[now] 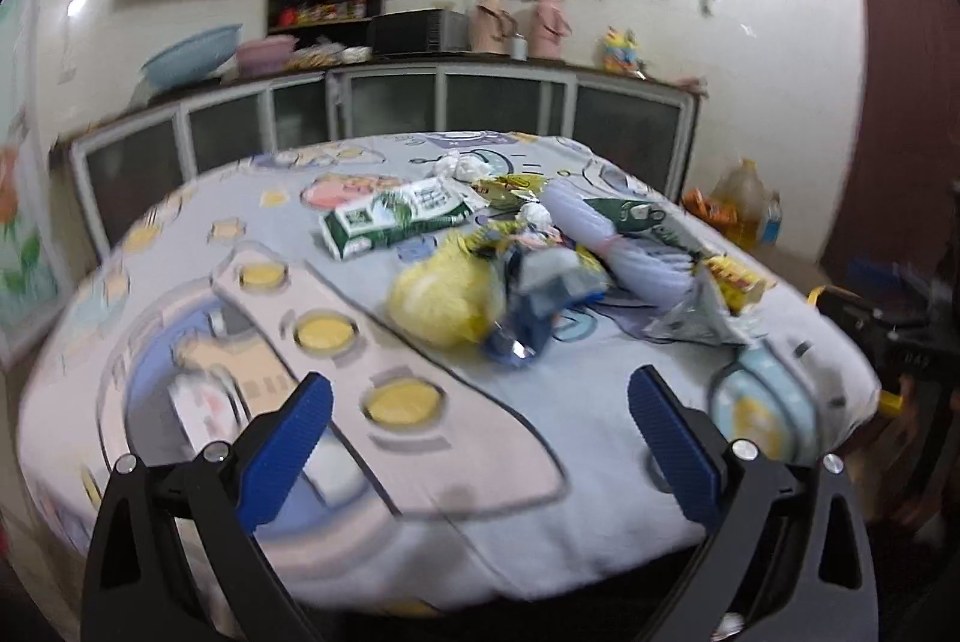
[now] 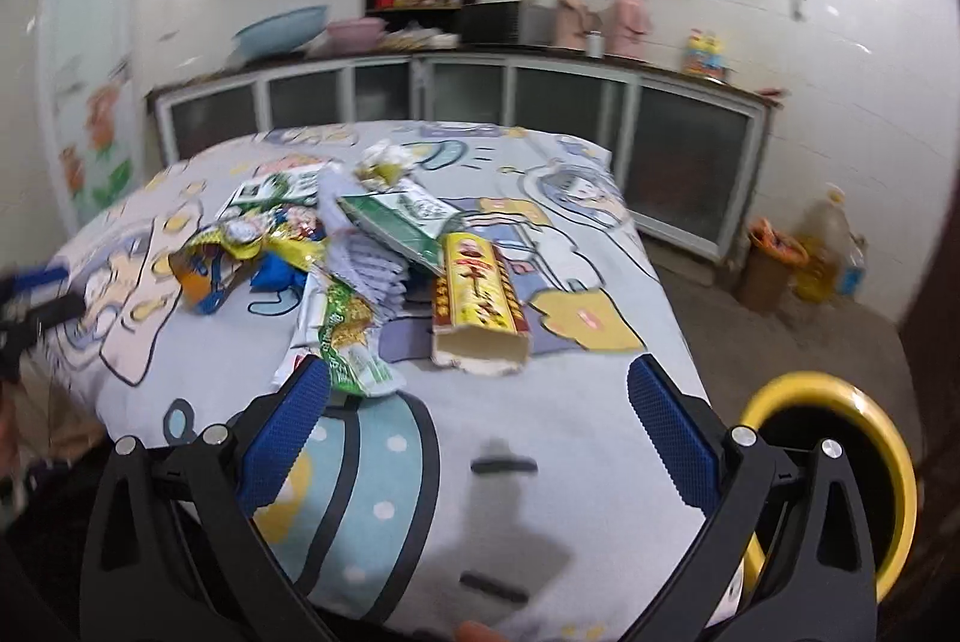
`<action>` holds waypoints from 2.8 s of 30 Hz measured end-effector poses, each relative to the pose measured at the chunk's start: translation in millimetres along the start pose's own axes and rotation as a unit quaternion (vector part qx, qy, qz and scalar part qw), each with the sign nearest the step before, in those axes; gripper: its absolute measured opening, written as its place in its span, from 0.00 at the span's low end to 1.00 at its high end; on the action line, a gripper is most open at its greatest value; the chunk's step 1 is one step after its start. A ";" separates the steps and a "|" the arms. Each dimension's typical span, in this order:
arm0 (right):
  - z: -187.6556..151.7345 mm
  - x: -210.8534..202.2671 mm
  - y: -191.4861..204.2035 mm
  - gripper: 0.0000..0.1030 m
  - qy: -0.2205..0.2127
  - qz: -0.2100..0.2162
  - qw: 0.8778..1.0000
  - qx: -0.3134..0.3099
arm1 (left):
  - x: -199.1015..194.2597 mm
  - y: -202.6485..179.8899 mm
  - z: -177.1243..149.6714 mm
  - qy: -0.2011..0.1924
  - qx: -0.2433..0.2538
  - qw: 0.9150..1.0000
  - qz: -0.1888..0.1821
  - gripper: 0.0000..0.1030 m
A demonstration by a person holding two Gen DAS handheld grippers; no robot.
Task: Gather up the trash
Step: 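Grasp the green-white milk carton with the left tool while the right tool grasps the yellow spice box, then carry the yellow spice box to the bin and open the right tool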
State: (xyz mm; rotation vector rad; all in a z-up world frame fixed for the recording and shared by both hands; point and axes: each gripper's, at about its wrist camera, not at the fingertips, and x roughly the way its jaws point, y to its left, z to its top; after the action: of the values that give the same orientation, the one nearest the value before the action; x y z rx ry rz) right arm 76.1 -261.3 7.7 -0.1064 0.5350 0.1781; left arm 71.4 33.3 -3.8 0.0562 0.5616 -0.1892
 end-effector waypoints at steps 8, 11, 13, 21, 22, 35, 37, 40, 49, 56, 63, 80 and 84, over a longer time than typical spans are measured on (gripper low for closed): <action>28.6 42.3 -25.7 0.93 0.053 0.060 0.996 0.037 | 46.0 48.5 66.7 0.022 0.072 0.996 -0.051 0.93; 34.3 53.4 -31.8 0.93 0.069 0.083 0.993 0.054 | 79.2 65.1 86.5 0.041 0.107 0.991 -0.069 0.93; 36.4 59.4 -34.7 0.93 0.074 0.089 0.992 0.058 | 102.3 74.2 97.2 0.056 0.129 0.988 -0.068 0.93; 50.9 85.1 -41.9 0.93 0.112 0.108 0.986 0.066 | 189.0 78.2 136.5 0.130 0.244 0.950 -0.145 0.93; 53.0 87.7 -40.4 0.93 0.116 0.110 0.985 0.064 | 198.8 77.8 141.5 0.140 0.249 0.946 -0.150 0.93; 64.3 125.6 -25.7 0.93 0.166 0.123 0.978 0.015 | 293.2 60.7 160.4 0.224 0.283 0.912 -0.197 0.93; 65.3 131.4 -23.8 0.93 0.174 0.121 0.977 0.008 | 299.8 57.9 156.6 0.235 0.281 0.907 -0.207 0.93; 65.1 143.5 -25.9 0.93 0.193 0.110 0.975 0.003 | 313.5 58.9 150.5 0.250 0.278 0.904 -0.207 0.93; 54.1 169.1 -38.6 0.92 0.263 0.134 0.955 0.037 | 337.5 75.3 144.9 0.281 0.240 0.898 -0.238 0.93; 49.0 180.6 -36.2 0.53 0.290 0.122 0.948 0.046 | 338.0 71.4 142.7 0.254 0.236 0.914 -0.212 0.71; 56.8 162.2 -37.3 0.31 0.266 0.114 0.956 0.047 | 328.8 74.1 145.6 0.234 0.220 0.928 -0.189 0.54; 49.0 80.5 -96.1 0.30 0.194 0.085 0.966 0.145 | 206.5 69.9 206.7 0.116 0.142 0.965 -0.187 0.55; 34.5 55.7 -130.4 0.30 0.170 0.060 0.965 0.189 | 185.3 24.3 217.6 0.098 0.148 0.959 -0.221 0.55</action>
State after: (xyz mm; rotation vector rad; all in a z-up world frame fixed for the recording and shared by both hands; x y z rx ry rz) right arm 166.0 -376.0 15.6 0.2736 0.9103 0.1740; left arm 343.7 4.2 81.2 0.2426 0.7354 -0.7091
